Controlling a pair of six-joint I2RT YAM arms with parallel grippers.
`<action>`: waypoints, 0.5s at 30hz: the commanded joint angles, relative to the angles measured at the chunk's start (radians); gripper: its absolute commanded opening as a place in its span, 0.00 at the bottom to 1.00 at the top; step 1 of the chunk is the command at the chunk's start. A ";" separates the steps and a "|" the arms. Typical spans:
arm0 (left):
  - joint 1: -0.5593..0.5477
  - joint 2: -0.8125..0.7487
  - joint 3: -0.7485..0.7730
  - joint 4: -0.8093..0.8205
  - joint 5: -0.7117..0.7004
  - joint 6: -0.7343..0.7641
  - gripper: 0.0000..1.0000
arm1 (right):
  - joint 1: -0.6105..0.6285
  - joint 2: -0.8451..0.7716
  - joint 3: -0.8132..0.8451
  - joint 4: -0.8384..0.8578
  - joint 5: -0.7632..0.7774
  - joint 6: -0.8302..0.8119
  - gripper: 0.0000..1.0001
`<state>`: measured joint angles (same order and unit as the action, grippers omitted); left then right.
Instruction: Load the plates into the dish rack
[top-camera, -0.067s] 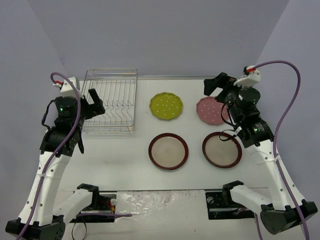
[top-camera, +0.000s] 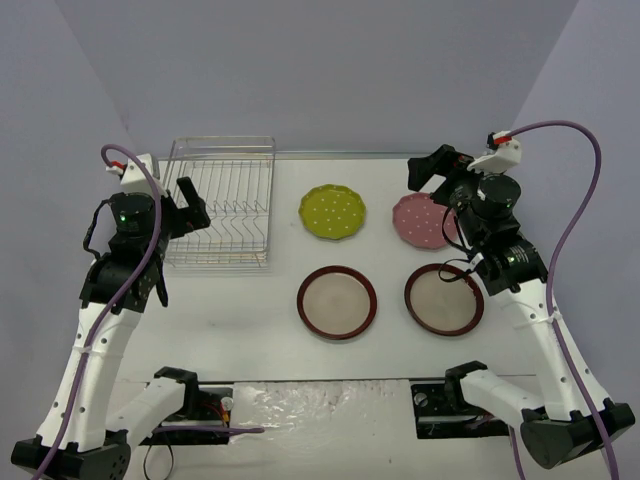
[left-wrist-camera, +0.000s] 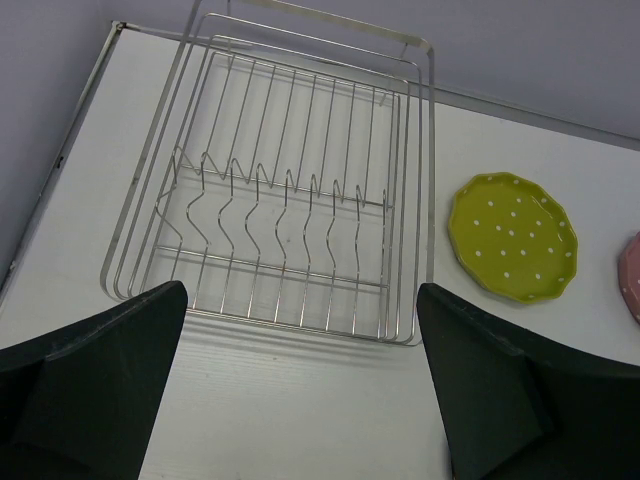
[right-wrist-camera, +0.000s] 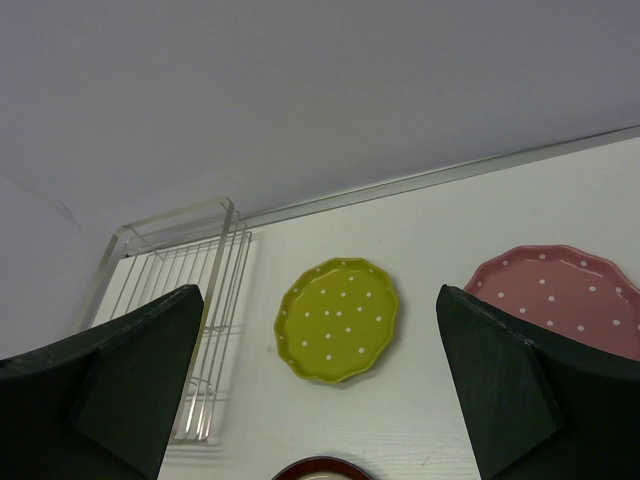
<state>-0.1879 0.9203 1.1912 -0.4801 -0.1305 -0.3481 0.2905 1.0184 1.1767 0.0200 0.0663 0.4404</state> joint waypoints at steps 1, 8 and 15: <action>-0.001 -0.003 0.035 0.081 0.009 0.003 0.97 | 0.009 -0.029 0.020 0.090 0.030 -0.017 1.00; -0.001 -0.004 0.036 0.079 0.018 0.001 0.97 | 0.009 -0.013 0.024 0.075 0.012 -0.011 1.00; -0.001 0.009 0.043 0.056 0.034 -0.035 0.97 | 0.010 -0.022 0.012 0.062 0.012 -0.005 1.00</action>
<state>-0.1879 0.9203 1.1912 -0.4804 -0.1232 -0.3484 0.2909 1.0130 1.1767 0.0193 0.0715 0.4408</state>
